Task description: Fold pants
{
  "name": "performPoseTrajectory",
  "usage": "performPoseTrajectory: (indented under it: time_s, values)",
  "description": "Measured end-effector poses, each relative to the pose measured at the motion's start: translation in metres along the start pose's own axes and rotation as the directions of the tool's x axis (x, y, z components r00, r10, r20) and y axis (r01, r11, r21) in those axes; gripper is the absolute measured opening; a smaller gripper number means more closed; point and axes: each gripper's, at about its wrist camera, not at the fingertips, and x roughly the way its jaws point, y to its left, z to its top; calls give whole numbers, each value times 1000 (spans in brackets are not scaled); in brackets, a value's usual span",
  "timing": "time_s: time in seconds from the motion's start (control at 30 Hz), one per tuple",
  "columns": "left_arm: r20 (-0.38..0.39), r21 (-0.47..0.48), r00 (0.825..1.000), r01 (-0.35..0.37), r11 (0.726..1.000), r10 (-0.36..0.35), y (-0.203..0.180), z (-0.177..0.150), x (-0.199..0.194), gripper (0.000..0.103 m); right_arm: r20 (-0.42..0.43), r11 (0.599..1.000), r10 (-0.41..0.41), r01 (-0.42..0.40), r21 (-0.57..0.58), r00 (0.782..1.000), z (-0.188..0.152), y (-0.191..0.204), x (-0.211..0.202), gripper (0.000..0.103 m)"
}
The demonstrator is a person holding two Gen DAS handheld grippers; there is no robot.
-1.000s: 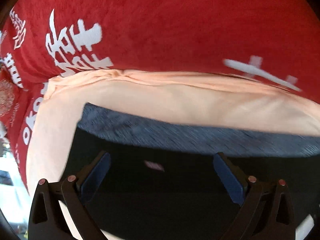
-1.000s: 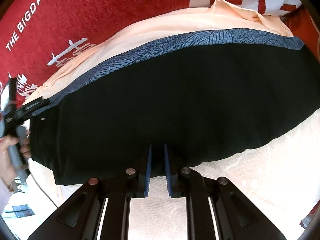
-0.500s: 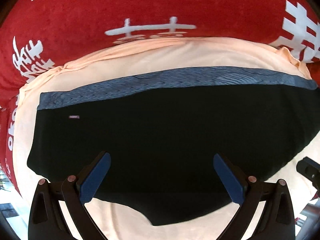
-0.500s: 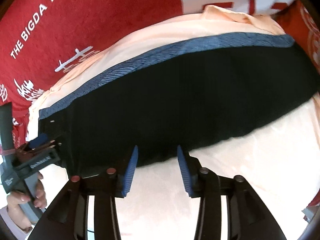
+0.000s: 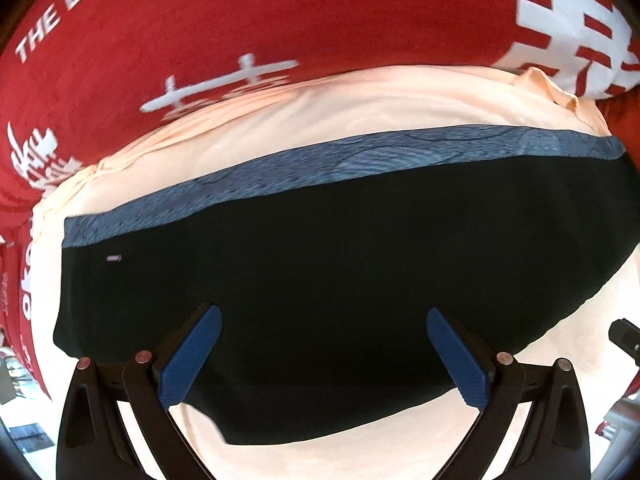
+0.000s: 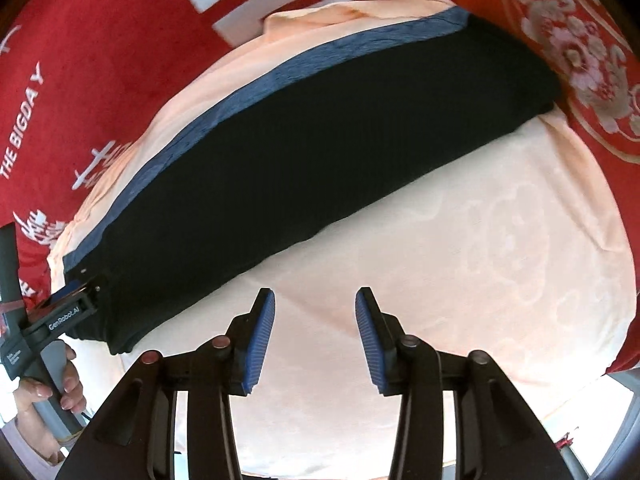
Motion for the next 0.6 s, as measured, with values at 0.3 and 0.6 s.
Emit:
performPoseTrajectory:
  time_s: [0.3,0.6]
  values:
    - [0,32,1000,26,999,-26,-63,22,-6,103,20,999,10,-11,44,1000,25,-51,-10,46]
    - [27,83,998,61,995,-63,-131,40,-3,103,114,983,8,-28,182,994,55,-118,-24,46]
